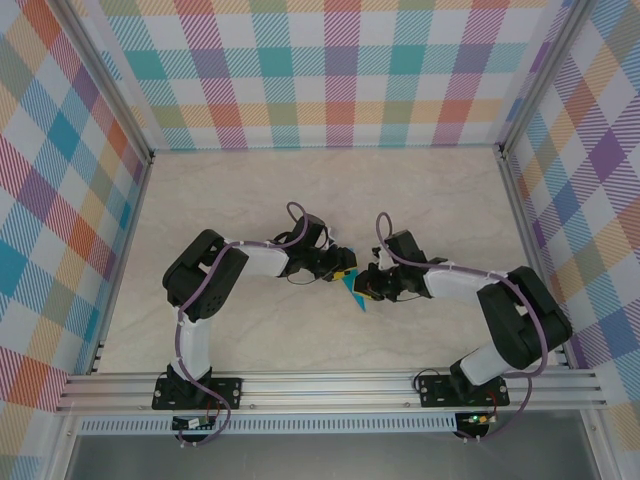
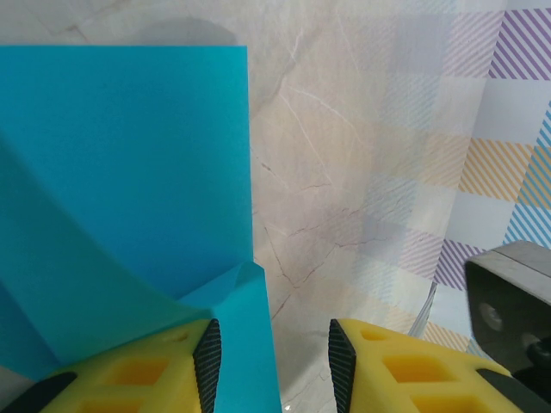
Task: Fold a paper plane with a square sheet of paper (pick it up from the middle)
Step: Fold the wing for the fifth time at the center of the table.
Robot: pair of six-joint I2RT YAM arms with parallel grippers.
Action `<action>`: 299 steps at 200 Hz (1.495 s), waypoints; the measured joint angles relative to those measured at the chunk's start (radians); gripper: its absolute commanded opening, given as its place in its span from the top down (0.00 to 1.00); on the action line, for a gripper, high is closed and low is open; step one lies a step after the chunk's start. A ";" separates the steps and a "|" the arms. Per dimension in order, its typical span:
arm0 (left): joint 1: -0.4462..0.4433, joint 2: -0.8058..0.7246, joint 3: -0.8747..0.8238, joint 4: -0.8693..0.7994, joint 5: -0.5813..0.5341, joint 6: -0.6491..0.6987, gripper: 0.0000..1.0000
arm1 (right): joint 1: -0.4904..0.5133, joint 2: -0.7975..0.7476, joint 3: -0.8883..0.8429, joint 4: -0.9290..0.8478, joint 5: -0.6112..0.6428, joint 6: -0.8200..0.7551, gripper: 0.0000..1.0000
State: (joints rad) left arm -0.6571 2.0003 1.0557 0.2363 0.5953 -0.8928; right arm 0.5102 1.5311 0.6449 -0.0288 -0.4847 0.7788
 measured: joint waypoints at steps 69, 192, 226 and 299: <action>0.000 0.000 0.000 0.000 0.000 0.000 0.59 | 0.000 0.083 0.036 -0.027 0.026 -0.003 0.87; 0.000 0.002 0.001 0.000 0.000 0.000 0.60 | -0.049 0.095 -0.053 0.116 -0.033 0.024 0.87; 0.000 0.002 0.001 0.000 0.002 0.001 0.60 | -0.063 0.051 -0.093 0.124 -0.028 0.037 0.85; 0.000 0.002 0.002 0.000 0.003 0.001 0.60 | -0.050 -0.074 -0.059 -0.017 0.002 0.002 0.84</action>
State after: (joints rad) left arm -0.6571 2.0018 1.0573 0.2363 0.5980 -0.8921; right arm 0.4599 1.4574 0.5861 -0.0460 -0.4824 0.7811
